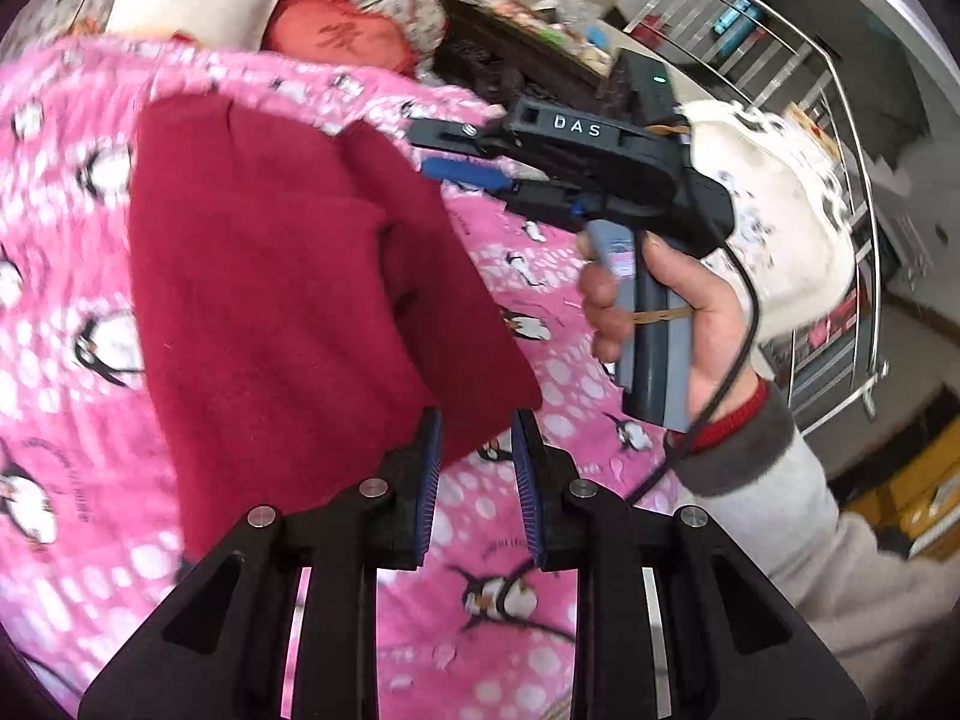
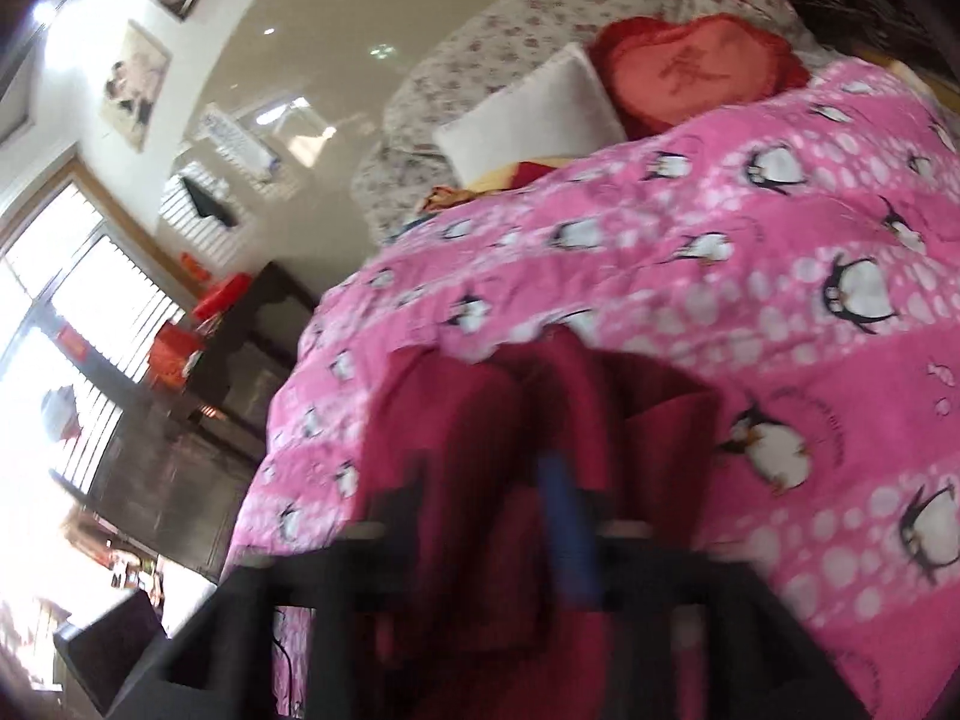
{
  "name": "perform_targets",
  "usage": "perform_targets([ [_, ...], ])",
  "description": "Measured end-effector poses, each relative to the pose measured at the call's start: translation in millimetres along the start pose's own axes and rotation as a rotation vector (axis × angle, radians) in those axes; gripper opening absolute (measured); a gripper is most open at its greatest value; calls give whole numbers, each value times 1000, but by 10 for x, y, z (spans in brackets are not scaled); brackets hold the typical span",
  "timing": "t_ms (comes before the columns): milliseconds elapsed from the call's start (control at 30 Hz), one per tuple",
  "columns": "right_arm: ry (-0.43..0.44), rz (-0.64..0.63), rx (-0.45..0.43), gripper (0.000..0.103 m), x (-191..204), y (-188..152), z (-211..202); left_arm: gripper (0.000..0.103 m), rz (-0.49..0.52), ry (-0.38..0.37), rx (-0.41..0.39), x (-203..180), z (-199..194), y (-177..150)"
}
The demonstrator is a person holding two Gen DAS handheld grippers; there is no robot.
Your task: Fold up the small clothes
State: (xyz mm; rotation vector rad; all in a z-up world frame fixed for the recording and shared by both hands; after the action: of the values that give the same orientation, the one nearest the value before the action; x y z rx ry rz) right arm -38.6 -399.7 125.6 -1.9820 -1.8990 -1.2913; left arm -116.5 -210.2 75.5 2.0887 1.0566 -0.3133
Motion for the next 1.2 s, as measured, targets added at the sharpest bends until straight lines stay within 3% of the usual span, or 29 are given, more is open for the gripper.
perform_targets([
  [100, 24, -4, 33, 68, 165, -21, 114, 22, 36, 55, -6, 78, -137, -5],
  [200, -27, -19, 47, 70, 199, -5, 353, 22, 38, 139, -40, 223, -234, -78],
  [367, -64, 18, 127, 76, 35, -9, 793, 22, -64, 184, -53, 636, -254, -218],
  [467, -66, -7, 127, 82, 105, -63, 906, 22, -94, 203, -35, 784, -187, -295],
  [533, -40, -56, 150, 76, 218, -123, 984, 22, -119, 198, -25, 843, -132, -319],
  [600, -34, -94, 147, 36, 283, -158, 1031, 22, -127, 198, -27, 884, -169, -340],
  [667, -44, -127, 124, 24, 325, -178, 947, 22, -127, 190, -29, 857, -201, -311],
  [800, -25, -196, 45, 22, 467, -102, 467, 22, -91, 153, -38, 701, -329, -242],
  [900, -79, -246, -1, 22, 481, 7, 67, 22, -55, 141, -67, 581, -383, -140],
  [933, -139, -271, -10, 22, 444, 38, -21, 26, -53, 141, -71, 563, -357, -110],
  [1000, -268, -299, 0, 22, 331, 56, -48, 33, -58, 135, -60, 563, -224, -84],
  [1100, -424, -284, 97, 22, -56, -70, 218, 33, -61, 140, 0, 571, 65, -119],
  [1167, -394, -248, 102, 24, -198, -131, 313, 33, -52, 173, 17, 564, 159, -152],
  [1200, -356, -226, 59, 28, -221, -136, 248, 33, -47, 178, 13, 563, 144, -153],
])
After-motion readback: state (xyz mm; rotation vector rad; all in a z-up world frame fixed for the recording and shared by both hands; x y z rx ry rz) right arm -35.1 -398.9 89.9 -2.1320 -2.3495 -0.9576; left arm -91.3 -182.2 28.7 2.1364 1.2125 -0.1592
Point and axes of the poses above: each gripper's, at about its wrist camera, not at the fingertips, and z roughly the way its jaws point, x to its left, y to its top, the point moved 4 cm from there along z, roughly the way its jaws point, and after that the axes turned 6 degrees about x, right-handed, at the moved point
